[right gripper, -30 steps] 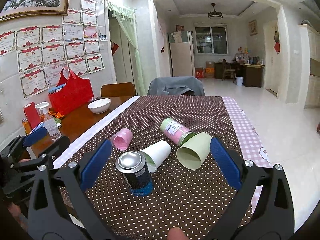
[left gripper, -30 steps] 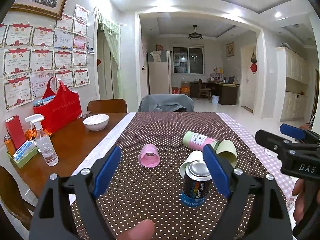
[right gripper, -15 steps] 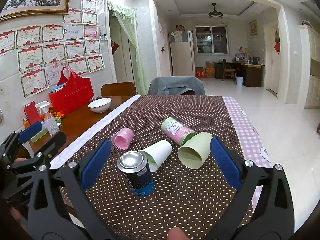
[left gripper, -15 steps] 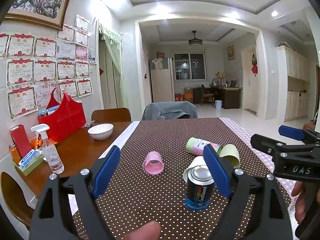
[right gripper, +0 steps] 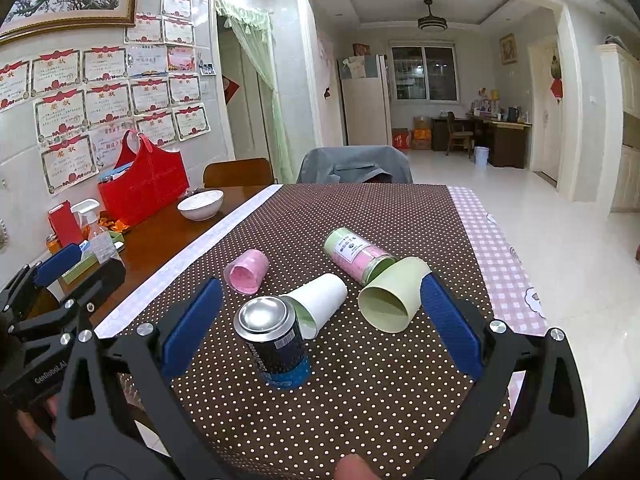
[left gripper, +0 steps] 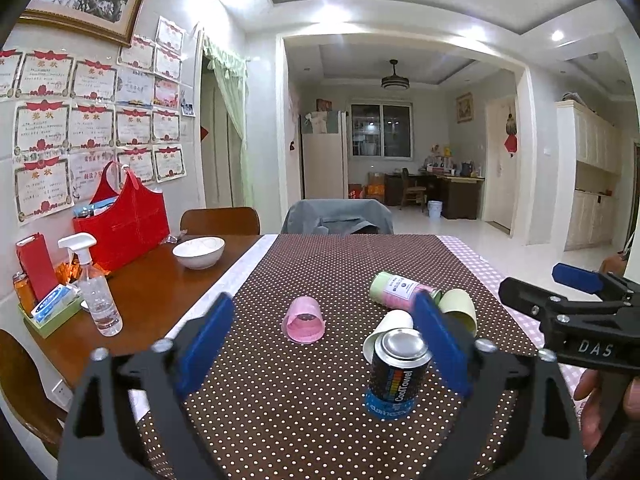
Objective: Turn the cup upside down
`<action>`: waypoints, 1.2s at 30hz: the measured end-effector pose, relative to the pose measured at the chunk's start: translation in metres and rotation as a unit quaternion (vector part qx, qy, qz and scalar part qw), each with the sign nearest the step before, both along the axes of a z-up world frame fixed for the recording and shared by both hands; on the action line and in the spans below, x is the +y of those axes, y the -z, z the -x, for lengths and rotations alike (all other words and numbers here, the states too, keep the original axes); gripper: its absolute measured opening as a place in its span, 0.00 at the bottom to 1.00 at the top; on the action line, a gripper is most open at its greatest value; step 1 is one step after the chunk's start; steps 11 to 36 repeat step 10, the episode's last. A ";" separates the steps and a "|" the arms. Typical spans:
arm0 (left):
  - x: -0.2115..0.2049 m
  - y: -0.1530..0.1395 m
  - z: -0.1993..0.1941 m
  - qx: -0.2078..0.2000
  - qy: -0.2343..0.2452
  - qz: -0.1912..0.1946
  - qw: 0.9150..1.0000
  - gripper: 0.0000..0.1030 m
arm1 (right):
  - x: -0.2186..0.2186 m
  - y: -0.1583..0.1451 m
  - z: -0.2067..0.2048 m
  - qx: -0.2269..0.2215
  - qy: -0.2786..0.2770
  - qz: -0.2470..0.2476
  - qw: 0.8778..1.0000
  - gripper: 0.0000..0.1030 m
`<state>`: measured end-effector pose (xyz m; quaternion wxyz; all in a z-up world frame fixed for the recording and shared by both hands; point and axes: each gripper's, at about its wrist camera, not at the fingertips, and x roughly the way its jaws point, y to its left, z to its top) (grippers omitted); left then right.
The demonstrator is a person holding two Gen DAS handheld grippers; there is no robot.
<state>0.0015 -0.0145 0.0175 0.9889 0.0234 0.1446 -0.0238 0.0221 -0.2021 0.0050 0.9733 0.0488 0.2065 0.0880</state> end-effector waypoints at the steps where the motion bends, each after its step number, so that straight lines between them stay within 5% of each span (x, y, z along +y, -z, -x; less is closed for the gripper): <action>1: 0.000 0.000 0.001 -0.002 -0.002 0.000 1.000 0.93 | 0.000 0.000 0.000 0.000 0.000 0.000 1.000 0.94; 36: 0.003 -0.001 -0.003 0.005 -0.008 0.002 1.000 0.93 | 0.001 0.000 0.000 -0.001 0.001 0.000 1.000 0.94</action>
